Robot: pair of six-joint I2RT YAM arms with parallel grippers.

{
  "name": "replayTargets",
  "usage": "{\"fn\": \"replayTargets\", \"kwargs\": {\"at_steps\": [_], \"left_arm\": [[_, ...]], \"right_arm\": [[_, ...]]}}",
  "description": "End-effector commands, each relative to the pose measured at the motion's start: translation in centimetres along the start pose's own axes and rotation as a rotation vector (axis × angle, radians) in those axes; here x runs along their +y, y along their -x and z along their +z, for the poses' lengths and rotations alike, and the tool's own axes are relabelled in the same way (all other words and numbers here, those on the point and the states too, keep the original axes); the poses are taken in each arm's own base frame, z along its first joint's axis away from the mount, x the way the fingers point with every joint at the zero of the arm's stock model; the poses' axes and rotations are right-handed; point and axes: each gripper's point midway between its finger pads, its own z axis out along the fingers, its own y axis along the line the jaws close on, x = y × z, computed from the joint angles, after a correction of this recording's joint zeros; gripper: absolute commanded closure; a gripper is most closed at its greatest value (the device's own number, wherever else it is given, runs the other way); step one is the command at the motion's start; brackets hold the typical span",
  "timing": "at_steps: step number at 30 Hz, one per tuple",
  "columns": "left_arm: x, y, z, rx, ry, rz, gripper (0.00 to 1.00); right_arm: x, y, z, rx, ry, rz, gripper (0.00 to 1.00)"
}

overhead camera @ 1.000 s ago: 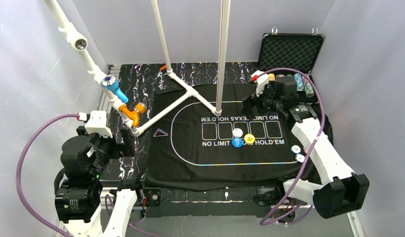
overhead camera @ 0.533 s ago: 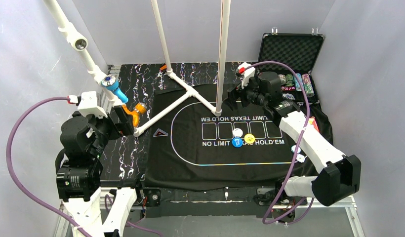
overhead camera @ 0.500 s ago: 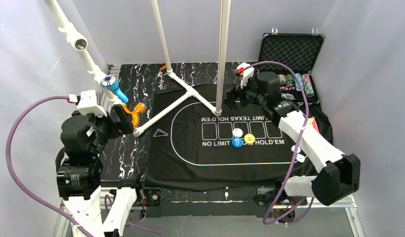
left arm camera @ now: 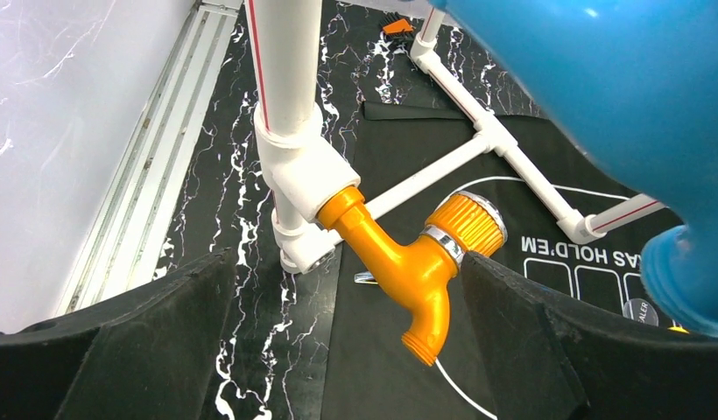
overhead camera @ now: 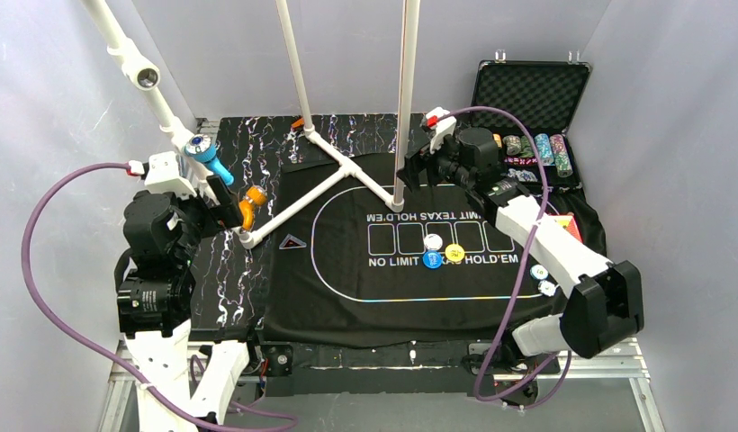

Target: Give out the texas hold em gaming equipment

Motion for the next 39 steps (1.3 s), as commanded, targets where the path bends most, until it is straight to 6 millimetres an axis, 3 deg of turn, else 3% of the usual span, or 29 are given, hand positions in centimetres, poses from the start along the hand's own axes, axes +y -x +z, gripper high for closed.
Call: {"fn": "replayTargets", "kwargs": {"at_steps": [1,8,18,32,39], "left_arm": [[0.5,0.8,1.6,-0.014,0.027,0.012,0.01],[0.6,1.3,3.7,-0.029,0.001,0.050,0.01],[1.0,0.9,6.3,-0.026,-0.054,0.052,0.01],[2.1,-0.7,7.9,0.025,-0.052,0.041,0.01],[0.5,-3.1,7.5,0.084,-0.168,0.073,0.01]], "right_arm": [[-0.4,3.0,1.5,-0.096,-0.011,0.006,0.00],[-0.2,3.3,3.0,-0.101,0.010,0.017,0.10],[-1.6,3.2,5.0,-0.101,-0.038,0.013,0.14],[-4.1,4.0,8.4,-0.124,-0.119,-0.019,0.21],[-5.5,4.2,10.8,-0.119,-0.157,-0.044,0.23]]}}
